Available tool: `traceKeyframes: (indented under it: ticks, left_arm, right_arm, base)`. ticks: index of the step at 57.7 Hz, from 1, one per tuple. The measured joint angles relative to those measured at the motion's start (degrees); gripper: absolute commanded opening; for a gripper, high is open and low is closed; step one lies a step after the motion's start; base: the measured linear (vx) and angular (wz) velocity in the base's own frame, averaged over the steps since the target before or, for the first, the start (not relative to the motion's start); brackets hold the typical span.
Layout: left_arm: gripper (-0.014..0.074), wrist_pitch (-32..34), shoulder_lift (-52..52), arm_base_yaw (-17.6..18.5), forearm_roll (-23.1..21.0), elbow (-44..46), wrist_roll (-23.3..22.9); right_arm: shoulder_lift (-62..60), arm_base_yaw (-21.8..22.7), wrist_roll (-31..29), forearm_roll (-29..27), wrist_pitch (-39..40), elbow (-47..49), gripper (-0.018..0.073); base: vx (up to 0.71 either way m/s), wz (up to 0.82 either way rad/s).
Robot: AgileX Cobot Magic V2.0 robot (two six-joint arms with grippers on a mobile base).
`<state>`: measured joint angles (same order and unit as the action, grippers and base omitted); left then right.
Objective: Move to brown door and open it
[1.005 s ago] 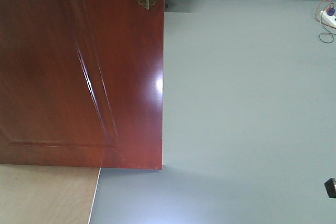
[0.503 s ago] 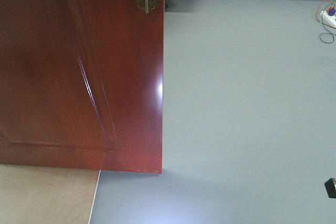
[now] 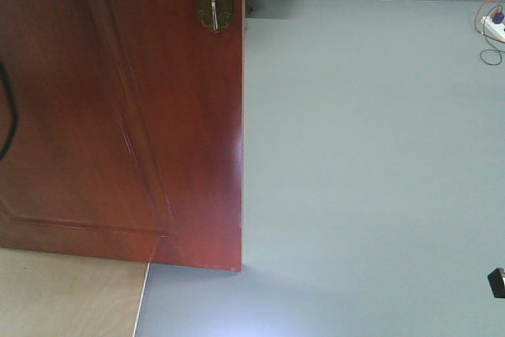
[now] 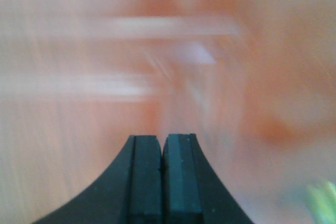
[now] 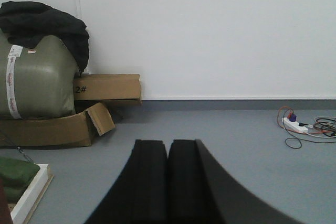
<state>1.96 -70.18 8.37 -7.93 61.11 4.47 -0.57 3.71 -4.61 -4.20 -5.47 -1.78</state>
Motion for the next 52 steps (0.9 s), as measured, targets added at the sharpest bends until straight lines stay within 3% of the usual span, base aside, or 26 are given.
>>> traceKeyframes:
  ticks: [10,25,39,52]
  left_arm:
    - [-0.0003,4.8,9.9,0.4,1.1,-15.8,-0.6]
    - [-0.0003,5.2,24.5,-0.4,1.2,-34.4,-0.6]
    - [-0.0003,5.5,43.5,-5.5,1.2,-46.9,-0.6]
    - [-0.0003,4.0,57.5,-5.8,1.3,-55.4,-0.6]
  right_arm:
    - [0.0,0.0,0.0,0.0,0.0,0.0,0.0000]
    - [0.0,0.0,0.0,0.0,0.0,0.0,0.0000]
    - [0.0,0.0,0.0,0.0,0.0,0.0,0.0000]
    - [0.0,0.0,0.0,0.0,0.0,0.0,0.0000]
  base:
    - [0.00,0.00]
    - [0.00,0.00]
    - [0.00,0.00]
    - [0.00,0.00]
